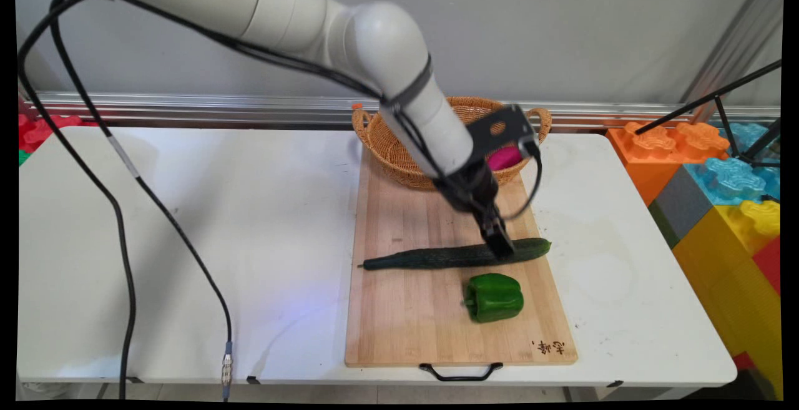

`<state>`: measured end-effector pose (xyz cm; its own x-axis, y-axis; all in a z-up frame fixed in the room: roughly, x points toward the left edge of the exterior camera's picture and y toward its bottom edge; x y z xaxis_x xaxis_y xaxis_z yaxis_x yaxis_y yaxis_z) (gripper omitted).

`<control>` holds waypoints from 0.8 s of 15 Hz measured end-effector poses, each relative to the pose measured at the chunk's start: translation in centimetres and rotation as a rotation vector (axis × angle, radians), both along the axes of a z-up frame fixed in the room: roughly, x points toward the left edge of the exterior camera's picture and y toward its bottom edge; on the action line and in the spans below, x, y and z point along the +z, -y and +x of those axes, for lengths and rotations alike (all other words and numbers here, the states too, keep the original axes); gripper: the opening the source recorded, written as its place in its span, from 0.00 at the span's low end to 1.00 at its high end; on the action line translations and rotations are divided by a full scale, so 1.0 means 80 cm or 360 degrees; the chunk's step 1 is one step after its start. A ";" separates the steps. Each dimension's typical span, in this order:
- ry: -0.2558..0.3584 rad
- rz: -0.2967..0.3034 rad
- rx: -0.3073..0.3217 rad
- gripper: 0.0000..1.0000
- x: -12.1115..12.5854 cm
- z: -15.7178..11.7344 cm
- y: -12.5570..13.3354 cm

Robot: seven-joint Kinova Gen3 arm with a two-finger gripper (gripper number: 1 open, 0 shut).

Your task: Pick up the potato from the vegetable basket

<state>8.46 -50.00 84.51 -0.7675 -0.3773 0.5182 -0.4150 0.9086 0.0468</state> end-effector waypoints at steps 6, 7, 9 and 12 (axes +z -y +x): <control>0.0137 -0.0183 0.0168 1.00 0.027 0.062 0.083; 0.0163 -0.0210 0.0201 1.00 0.028 0.074 0.096; 0.0206 -0.0265 0.0265 1.00 0.026 0.094 0.118; 0.0248 -0.0329 0.0346 1.00 0.018 0.116 0.142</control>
